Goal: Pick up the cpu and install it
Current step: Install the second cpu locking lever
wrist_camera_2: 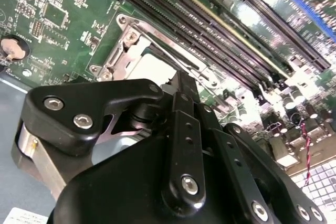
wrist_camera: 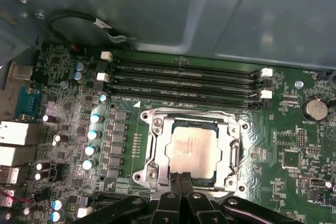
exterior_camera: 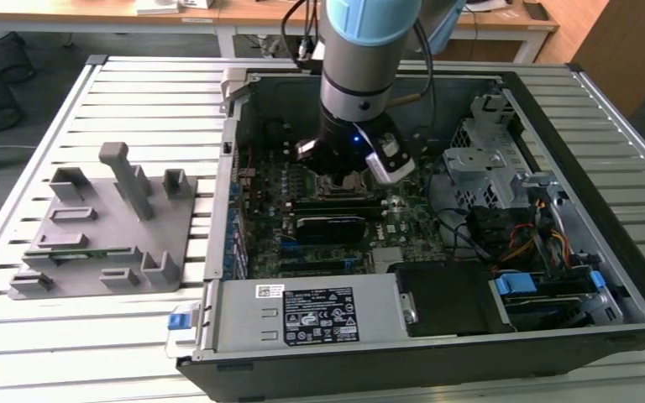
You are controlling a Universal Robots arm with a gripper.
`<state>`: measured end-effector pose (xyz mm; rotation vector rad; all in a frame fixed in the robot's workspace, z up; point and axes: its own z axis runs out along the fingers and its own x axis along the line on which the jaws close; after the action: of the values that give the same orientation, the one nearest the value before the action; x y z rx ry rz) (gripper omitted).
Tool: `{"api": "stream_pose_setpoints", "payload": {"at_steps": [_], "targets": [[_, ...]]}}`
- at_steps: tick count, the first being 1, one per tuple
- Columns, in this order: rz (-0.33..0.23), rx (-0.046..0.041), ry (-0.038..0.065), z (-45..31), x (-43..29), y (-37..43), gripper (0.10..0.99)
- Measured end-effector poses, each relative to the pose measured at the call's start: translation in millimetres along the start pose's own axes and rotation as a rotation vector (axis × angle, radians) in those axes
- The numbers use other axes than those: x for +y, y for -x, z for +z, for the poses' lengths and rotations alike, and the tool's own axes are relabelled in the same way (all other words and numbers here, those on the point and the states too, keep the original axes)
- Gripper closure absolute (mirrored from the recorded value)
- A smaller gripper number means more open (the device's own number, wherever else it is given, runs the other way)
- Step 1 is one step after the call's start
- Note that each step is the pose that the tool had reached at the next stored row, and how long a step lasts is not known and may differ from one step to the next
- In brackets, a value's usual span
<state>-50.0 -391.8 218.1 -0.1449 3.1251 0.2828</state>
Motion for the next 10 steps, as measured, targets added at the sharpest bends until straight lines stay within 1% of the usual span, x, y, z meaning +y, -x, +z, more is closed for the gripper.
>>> {"api": "stream_pose_setpoints", "payload": {"at_steps": [2, 3, 8, 10], "targets": [[0.000, 0.0000, 0.001, 0.1, 1.3, 0.7, 0.980], [0.000, 0.0004, 0.000, -1.0, 1.4, 0.7, 0.980], [0.000, 0.0030, 0.001, -13.1, 3.7, 0.9, 0.980], [0.000, 0.0042, 0.001, -14.2, 3.2, 1.0, 0.980]]}}
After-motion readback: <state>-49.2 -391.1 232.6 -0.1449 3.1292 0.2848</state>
